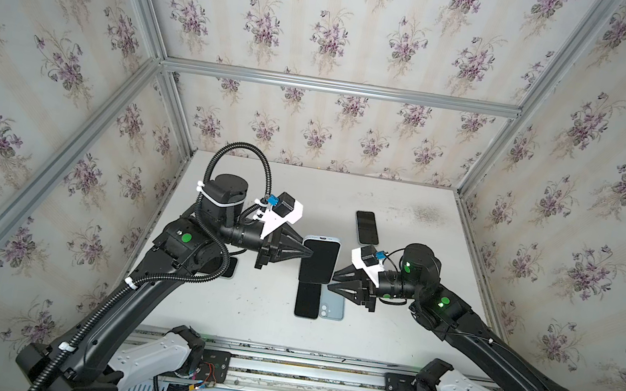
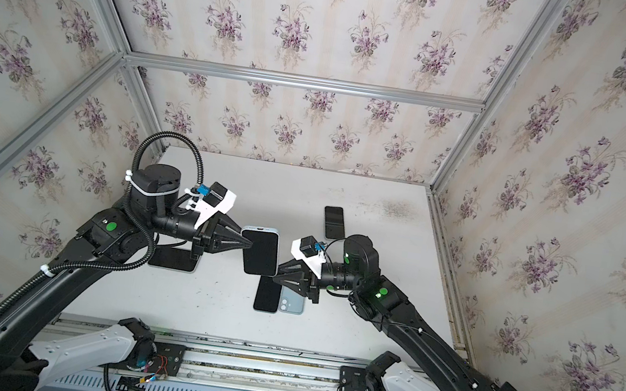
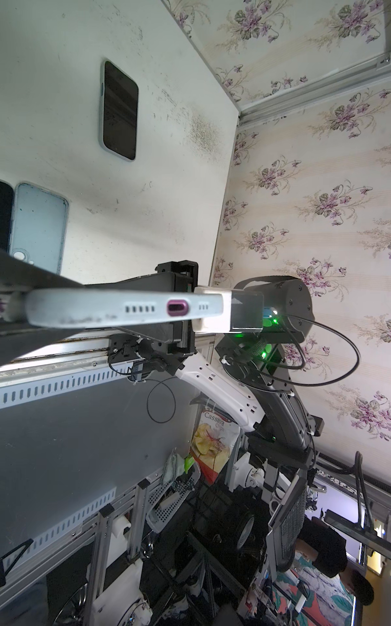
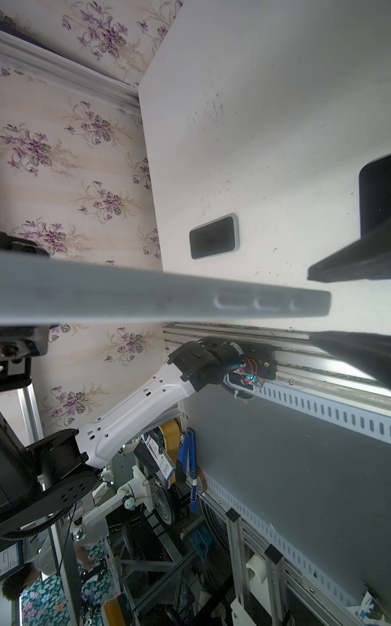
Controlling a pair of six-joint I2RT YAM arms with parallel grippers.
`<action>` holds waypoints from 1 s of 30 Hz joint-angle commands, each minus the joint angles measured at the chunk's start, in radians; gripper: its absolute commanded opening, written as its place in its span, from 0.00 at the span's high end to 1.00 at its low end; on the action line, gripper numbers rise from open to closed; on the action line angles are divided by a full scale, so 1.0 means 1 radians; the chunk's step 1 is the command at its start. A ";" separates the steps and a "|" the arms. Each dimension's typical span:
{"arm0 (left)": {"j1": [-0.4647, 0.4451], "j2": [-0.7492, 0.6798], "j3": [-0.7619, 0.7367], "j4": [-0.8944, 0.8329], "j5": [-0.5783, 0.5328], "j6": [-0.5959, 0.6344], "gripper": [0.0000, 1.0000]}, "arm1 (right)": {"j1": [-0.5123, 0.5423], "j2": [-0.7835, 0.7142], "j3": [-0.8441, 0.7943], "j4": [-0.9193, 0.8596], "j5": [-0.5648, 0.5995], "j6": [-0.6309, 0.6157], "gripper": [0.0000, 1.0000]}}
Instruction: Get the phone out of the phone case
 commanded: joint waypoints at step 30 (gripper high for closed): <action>-0.020 0.045 -0.056 0.196 0.146 -0.130 1.00 | 0.015 0.021 0.036 0.043 -0.004 -0.240 1.00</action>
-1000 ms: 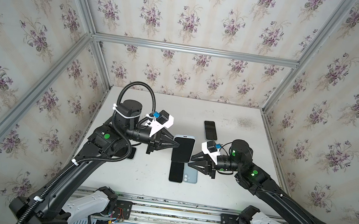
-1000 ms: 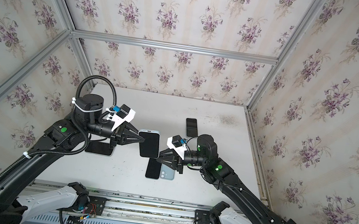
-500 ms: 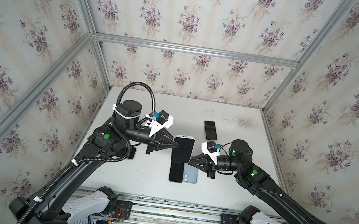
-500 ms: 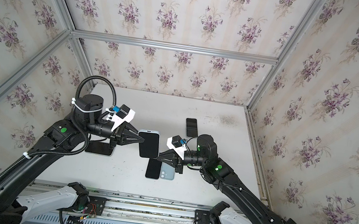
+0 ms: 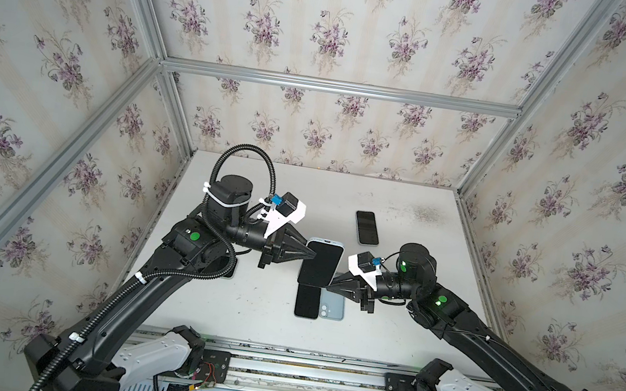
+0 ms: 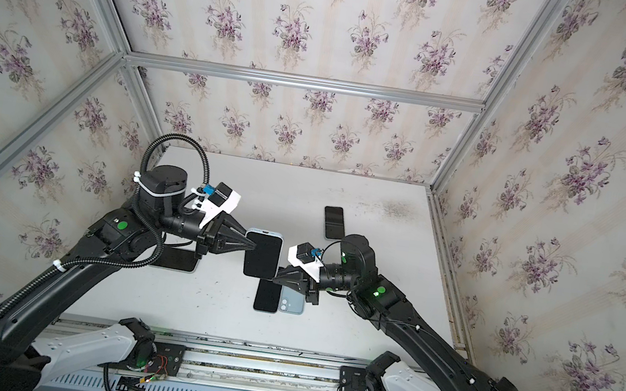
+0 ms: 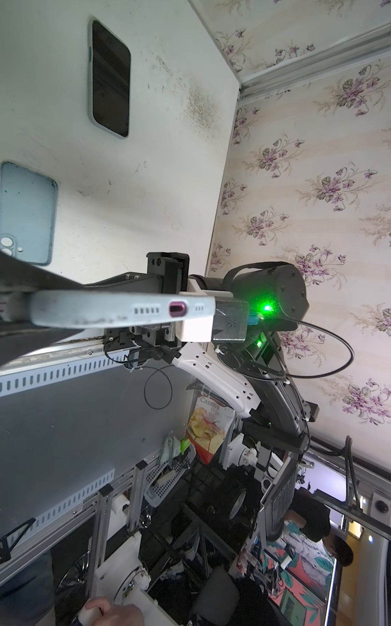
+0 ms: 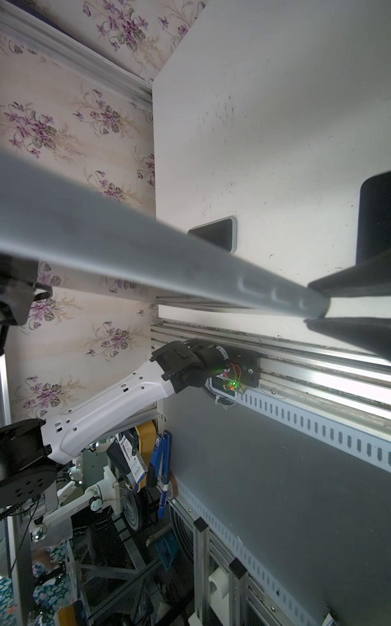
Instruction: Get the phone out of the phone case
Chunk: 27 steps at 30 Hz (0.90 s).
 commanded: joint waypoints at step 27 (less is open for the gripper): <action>-0.049 0.116 -0.074 0.293 0.097 -0.276 1.00 | 0.064 0.006 -0.057 0.410 0.322 -0.192 1.00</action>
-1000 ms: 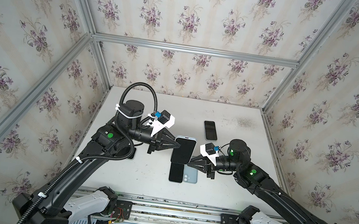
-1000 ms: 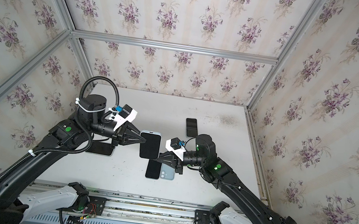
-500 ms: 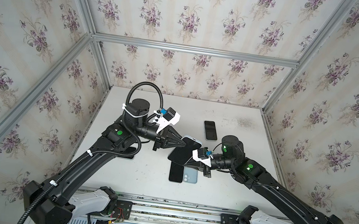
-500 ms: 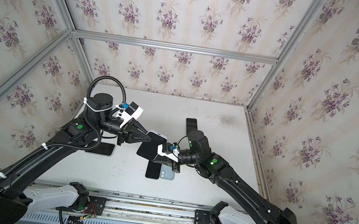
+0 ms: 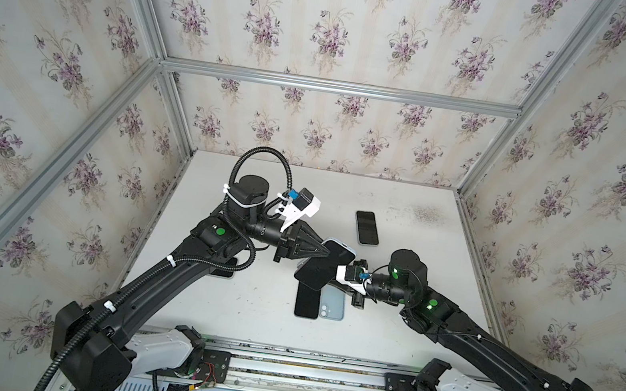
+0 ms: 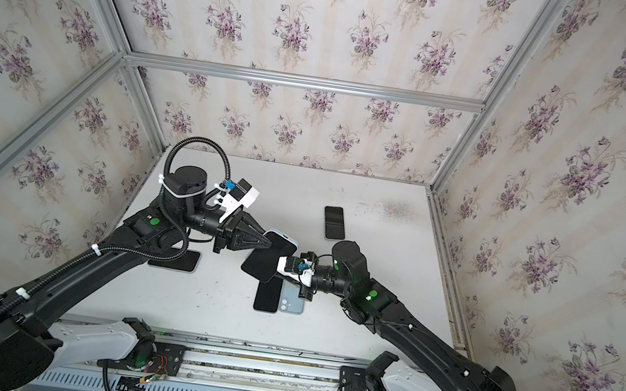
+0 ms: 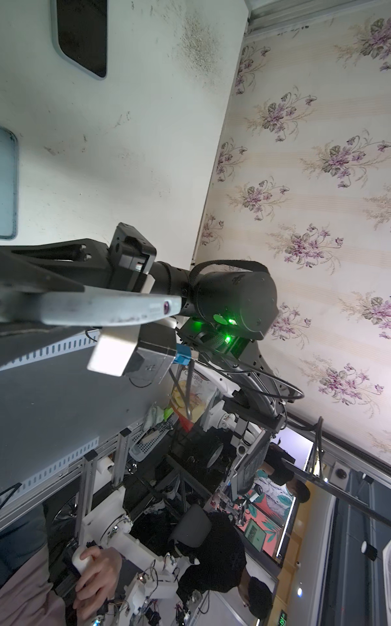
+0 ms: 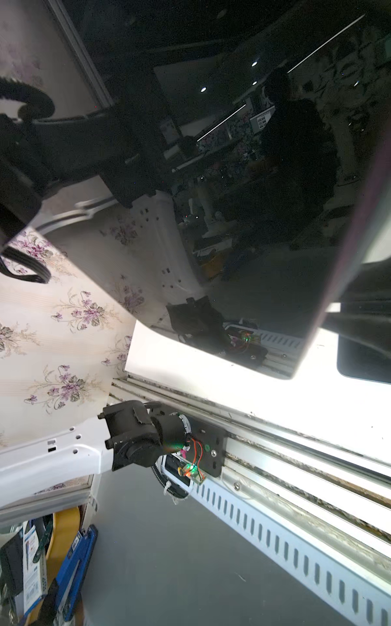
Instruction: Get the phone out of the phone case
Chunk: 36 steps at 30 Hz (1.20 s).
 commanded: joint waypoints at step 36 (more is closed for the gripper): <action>0.103 -0.182 -0.380 0.844 -0.523 -1.300 1.00 | -0.001 -0.265 -0.119 0.216 0.129 1.185 0.33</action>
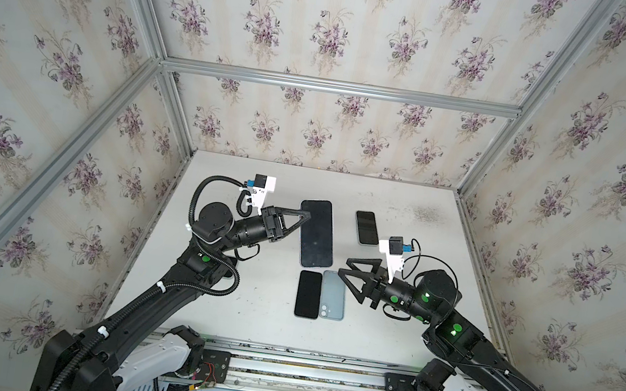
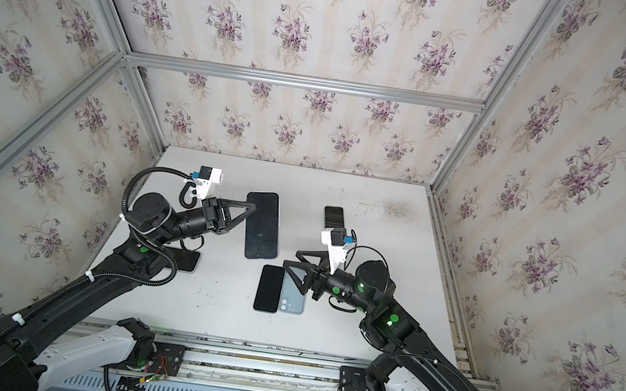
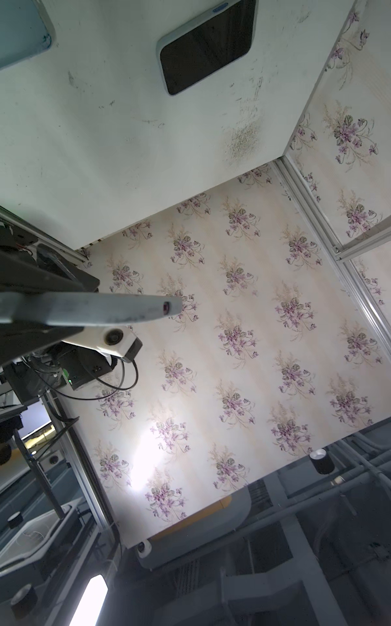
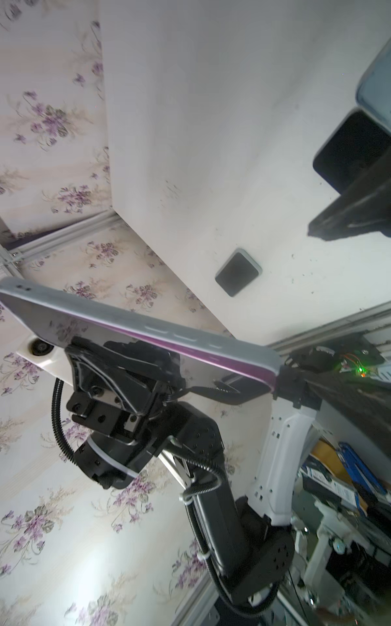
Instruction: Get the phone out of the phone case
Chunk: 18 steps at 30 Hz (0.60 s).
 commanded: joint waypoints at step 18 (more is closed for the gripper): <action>-0.021 -0.005 -0.043 0.218 -0.054 -0.127 1.00 | 0.021 0.149 -0.034 0.403 -0.114 0.212 0.32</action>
